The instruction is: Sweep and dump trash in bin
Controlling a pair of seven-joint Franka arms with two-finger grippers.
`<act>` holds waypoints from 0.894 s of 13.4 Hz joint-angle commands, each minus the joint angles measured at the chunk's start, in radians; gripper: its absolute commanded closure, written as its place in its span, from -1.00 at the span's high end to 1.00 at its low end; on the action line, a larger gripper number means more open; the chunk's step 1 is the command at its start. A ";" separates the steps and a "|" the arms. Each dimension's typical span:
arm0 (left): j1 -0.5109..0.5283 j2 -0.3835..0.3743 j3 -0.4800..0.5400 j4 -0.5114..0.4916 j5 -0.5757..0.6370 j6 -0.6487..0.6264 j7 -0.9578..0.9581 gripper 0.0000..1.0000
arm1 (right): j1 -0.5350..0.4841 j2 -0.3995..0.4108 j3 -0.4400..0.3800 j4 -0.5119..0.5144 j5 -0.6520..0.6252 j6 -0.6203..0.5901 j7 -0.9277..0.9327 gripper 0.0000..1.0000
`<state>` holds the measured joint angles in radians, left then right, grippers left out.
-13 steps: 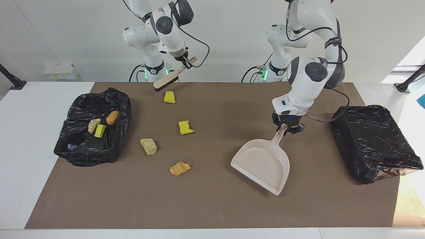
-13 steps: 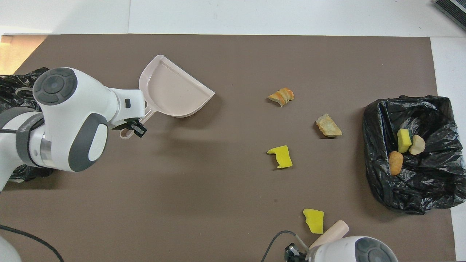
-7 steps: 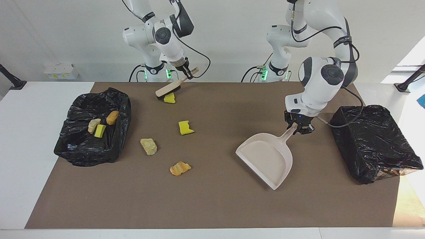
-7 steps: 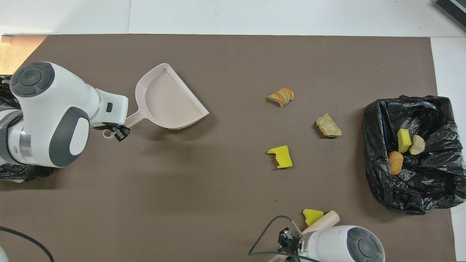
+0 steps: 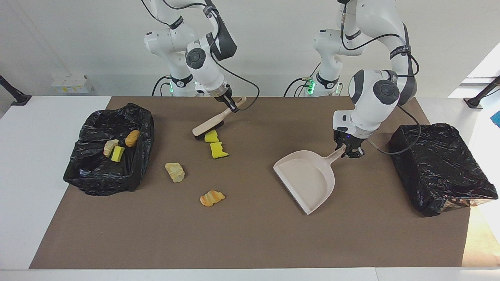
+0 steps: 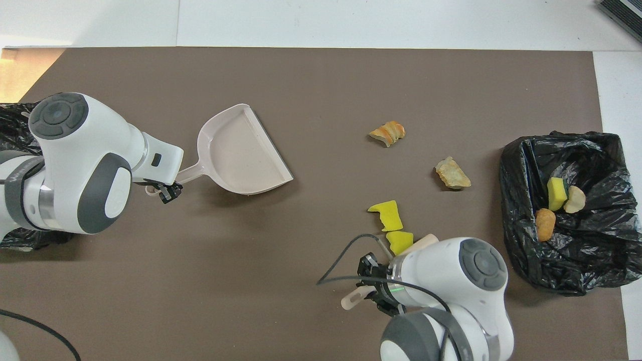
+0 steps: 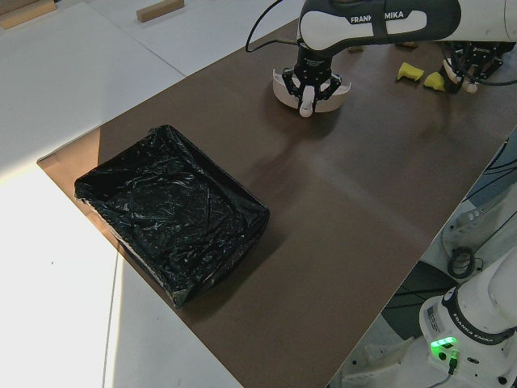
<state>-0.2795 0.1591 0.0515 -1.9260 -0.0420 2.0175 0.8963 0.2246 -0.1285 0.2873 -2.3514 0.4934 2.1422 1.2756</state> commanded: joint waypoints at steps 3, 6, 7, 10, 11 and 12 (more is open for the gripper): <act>-0.050 -0.010 0.001 -0.047 0.008 0.085 0.018 -1.00 | -0.031 0.156 0.003 0.231 -0.194 -0.025 -0.062 -1.00; -0.087 -0.001 0.001 -0.048 0.008 0.116 0.018 -1.00 | -0.106 0.150 0.001 0.297 -0.205 -0.157 -0.285 -1.00; -0.101 0.008 0.001 -0.050 0.011 0.138 0.018 -1.00 | -0.116 0.144 -0.002 0.299 -0.210 -0.169 -0.350 -1.00; -0.119 0.030 0.001 -0.048 0.011 0.188 0.003 -1.00 | -0.157 0.147 0.001 0.316 -0.364 -0.208 -0.554 -1.00; -0.124 0.030 0.001 -0.048 0.011 0.190 -0.005 -1.00 | -0.160 0.150 0.000 0.329 -0.413 -0.234 -0.638 -1.00; -0.132 0.030 0.001 -0.045 0.011 0.190 -0.022 -1.00 | -0.169 0.155 -0.004 0.334 -0.447 -0.251 -0.692 -1.00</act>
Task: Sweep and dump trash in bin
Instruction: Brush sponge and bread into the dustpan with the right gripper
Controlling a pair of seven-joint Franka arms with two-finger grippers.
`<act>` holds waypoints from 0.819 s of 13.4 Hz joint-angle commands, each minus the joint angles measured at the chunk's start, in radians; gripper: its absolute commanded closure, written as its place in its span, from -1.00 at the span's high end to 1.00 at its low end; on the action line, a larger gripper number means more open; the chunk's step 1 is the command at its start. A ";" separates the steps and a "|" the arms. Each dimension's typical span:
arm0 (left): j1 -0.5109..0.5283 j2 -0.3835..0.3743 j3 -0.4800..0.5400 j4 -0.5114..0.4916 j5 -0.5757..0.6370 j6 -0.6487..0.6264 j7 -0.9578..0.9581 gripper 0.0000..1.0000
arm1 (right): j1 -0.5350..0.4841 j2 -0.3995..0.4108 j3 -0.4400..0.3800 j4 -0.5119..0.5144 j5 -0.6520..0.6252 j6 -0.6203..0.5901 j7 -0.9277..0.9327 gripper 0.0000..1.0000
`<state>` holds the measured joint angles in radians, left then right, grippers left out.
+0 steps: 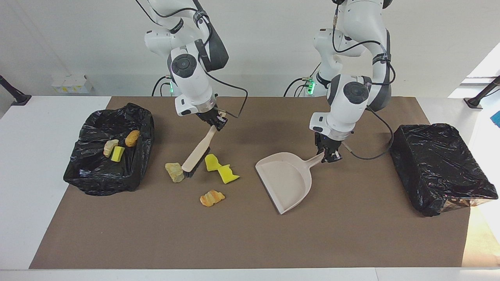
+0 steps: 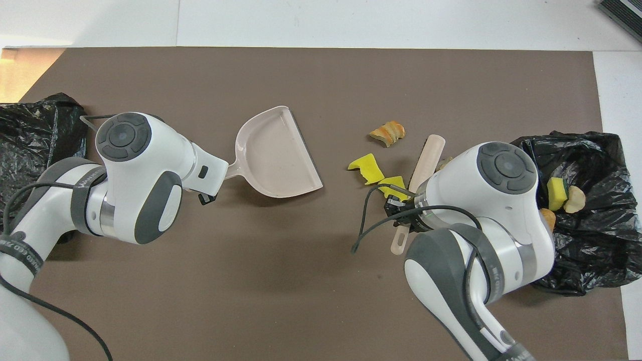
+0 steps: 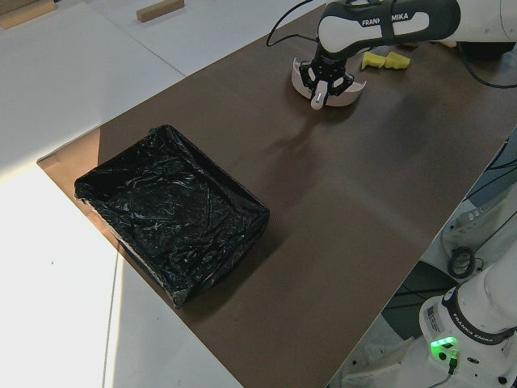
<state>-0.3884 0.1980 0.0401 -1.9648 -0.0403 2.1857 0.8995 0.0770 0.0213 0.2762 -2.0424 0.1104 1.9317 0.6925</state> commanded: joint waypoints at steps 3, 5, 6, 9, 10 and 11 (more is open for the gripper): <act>-0.062 -0.008 0.012 0.003 0.010 0.016 -0.040 -1.00 | -0.170 0.005 0.009 0.002 -0.081 -0.057 -0.366 -1.00; -0.112 0.012 0.012 0.012 0.017 0.005 -0.125 -1.00 | -0.210 -0.007 0.008 -0.018 -0.093 -0.101 -0.474 -1.00; -0.115 0.012 0.012 0.014 0.022 -0.003 -0.126 -1.00 | -0.224 -0.017 0.006 -0.033 -0.125 -0.109 -0.485 -1.00; -0.145 0.009 0.011 0.011 0.022 -0.033 -0.128 -1.00 | -0.264 -0.026 0.008 -0.109 -0.222 -0.082 -0.498 -1.00; -0.150 0.008 0.011 0.006 0.022 -0.037 -0.128 -1.00 | -0.299 -0.027 0.008 -0.128 -0.230 -0.045 -0.504 -1.00; -0.159 0.008 0.011 0.004 0.022 -0.038 -0.129 -1.00 | -0.313 -0.027 0.009 -0.133 -0.230 -0.039 -0.513 -1.00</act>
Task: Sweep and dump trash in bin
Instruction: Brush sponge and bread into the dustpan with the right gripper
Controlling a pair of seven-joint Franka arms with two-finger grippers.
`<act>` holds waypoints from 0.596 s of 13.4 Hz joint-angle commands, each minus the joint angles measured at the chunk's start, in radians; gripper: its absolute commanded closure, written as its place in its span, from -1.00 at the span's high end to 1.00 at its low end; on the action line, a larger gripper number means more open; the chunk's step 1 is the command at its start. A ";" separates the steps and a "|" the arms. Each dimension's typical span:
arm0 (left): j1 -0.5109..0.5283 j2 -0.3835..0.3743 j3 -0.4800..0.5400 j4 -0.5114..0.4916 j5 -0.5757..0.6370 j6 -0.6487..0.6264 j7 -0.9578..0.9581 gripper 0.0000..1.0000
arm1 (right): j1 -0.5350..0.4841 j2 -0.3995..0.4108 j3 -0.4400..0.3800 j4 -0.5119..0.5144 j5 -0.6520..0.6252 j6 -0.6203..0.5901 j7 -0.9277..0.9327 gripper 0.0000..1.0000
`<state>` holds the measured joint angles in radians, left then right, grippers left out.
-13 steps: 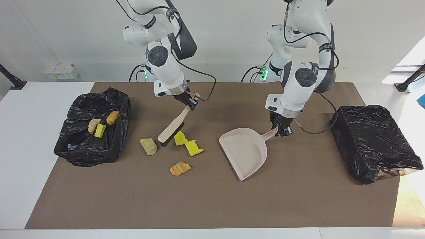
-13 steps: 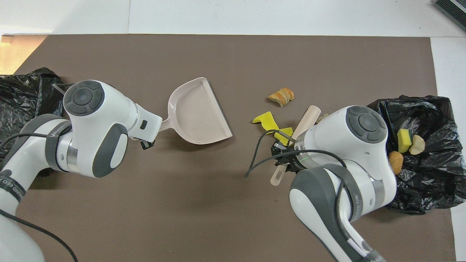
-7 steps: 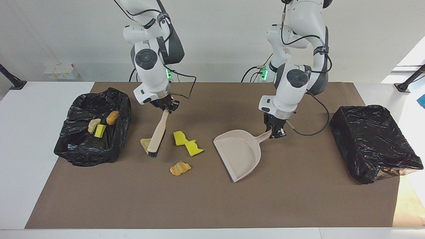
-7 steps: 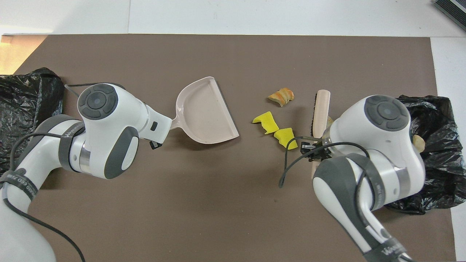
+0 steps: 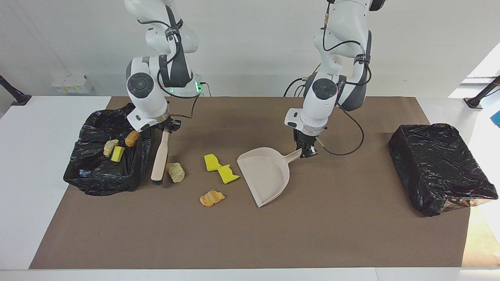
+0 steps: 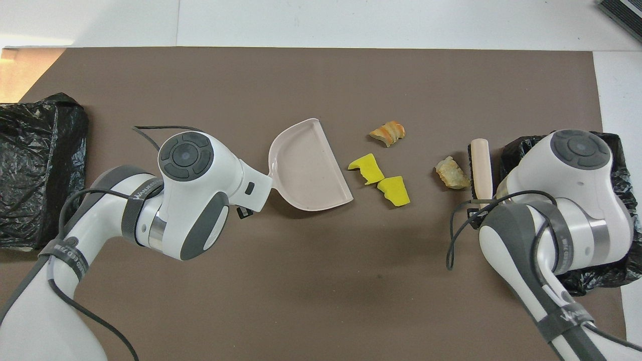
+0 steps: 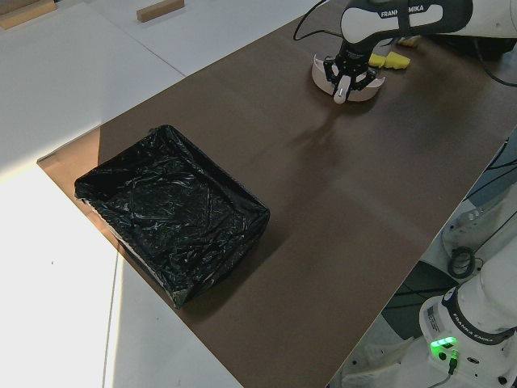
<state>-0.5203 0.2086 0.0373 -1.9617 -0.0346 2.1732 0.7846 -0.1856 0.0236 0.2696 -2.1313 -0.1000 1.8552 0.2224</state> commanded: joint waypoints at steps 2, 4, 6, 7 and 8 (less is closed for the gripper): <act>-0.036 -0.008 0.013 0.001 0.016 -0.033 -0.015 -1.00 | -0.046 -0.019 0.019 -0.044 -0.020 0.012 -0.084 -1.00; -0.043 -0.008 0.013 0.000 0.016 -0.035 -0.015 -1.00 | -0.016 0.008 0.022 -0.035 -0.020 0.010 -0.089 -1.00; -0.043 -0.009 0.012 -0.002 0.016 -0.035 -0.013 -1.00 | 0.055 0.036 0.022 -0.015 -0.012 0.010 -0.075 -1.00; -0.047 -0.009 0.010 -0.002 0.016 -0.035 -0.013 -1.00 | 0.096 0.065 0.022 0.013 -0.003 0.009 -0.074 -1.00; -0.059 -0.012 0.010 -0.003 0.016 -0.035 -0.015 -1.00 | 0.125 0.087 0.022 0.031 0.000 0.015 -0.074 -1.00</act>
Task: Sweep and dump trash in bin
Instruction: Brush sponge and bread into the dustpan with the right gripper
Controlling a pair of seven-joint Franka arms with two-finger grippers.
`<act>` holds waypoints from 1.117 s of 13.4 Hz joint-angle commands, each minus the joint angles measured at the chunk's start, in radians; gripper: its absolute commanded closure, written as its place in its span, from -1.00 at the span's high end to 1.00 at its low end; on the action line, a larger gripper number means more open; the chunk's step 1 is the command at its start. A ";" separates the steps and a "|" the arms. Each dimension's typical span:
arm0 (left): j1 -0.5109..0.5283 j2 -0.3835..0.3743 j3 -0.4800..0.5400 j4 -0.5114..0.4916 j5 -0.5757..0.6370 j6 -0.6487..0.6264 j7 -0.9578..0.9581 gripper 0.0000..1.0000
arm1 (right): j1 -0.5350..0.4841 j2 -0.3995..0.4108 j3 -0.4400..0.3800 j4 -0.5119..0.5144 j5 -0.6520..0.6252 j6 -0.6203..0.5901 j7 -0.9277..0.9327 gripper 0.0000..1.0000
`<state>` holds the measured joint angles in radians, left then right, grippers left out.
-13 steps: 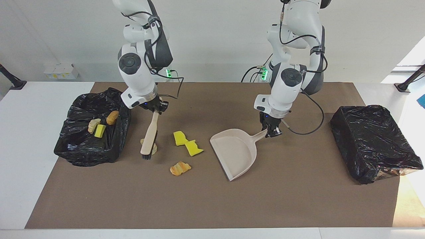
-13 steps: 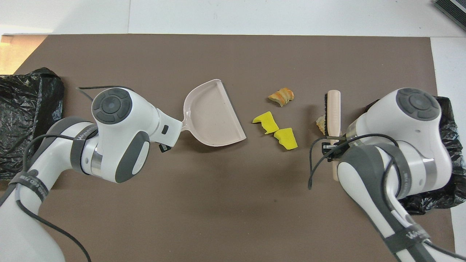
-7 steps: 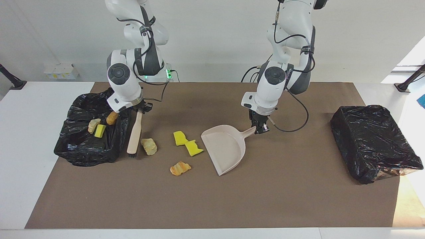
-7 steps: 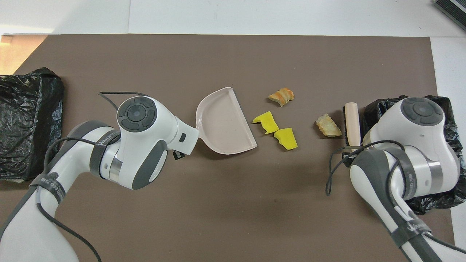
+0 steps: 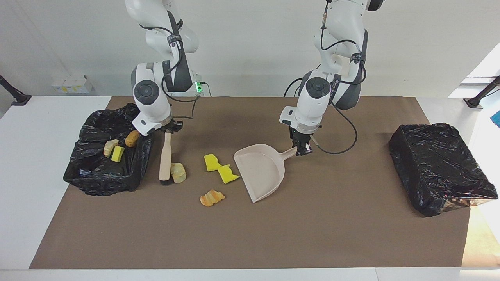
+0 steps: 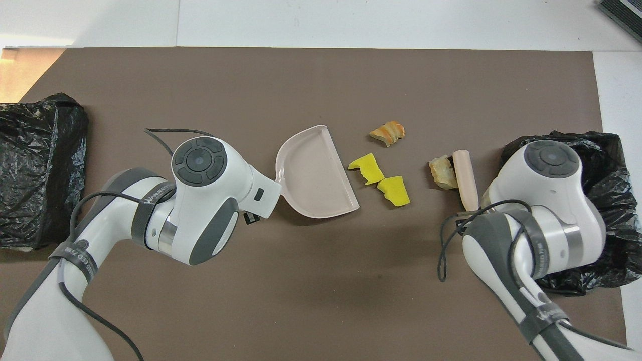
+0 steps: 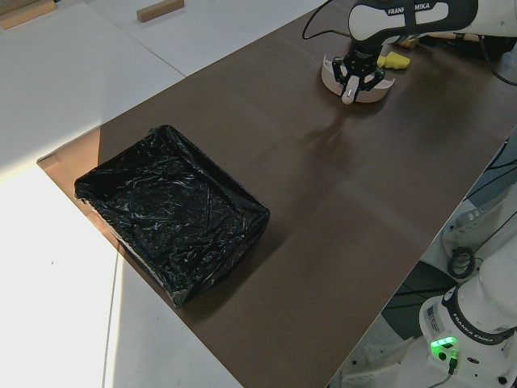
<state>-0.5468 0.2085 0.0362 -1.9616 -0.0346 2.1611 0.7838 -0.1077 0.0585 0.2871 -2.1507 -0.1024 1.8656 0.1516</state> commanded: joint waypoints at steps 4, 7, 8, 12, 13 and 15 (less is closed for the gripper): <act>-0.056 -0.018 0.011 -0.011 0.016 -0.023 -0.029 -1.00 | 0.147 0.087 0.014 0.077 0.125 0.012 0.003 -1.00; -0.061 -0.027 0.011 -0.031 0.016 -0.011 -0.037 -1.00 | 0.269 0.129 0.014 0.118 0.197 0.017 0.167 -1.00; -0.073 -0.031 0.011 -0.033 0.016 -0.009 -0.041 -1.00 | 0.287 0.130 0.014 0.129 0.225 0.009 0.199 -1.00; -0.073 -0.031 0.011 -0.036 0.016 0.014 -0.041 -1.00 | 0.338 0.116 0.015 0.143 0.218 -0.068 0.209 -1.00; -0.067 -0.032 0.011 -0.048 0.016 0.035 -0.041 -1.00 | 0.344 0.109 0.015 0.143 0.204 -0.069 0.198 -1.00; -0.059 -0.031 0.011 -0.049 0.015 0.051 -0.058 -1.00 | 0.320 0.113 0.012 0.149 0.199 -0.062 0.186 -1.00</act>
<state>-0.5987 0.2039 0.0378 -1.9740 -0.0325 2.1755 0.7559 0.2297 0.1671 0.3001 -2.0188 0.0955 1.8208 0.3609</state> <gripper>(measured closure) 0.687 0.736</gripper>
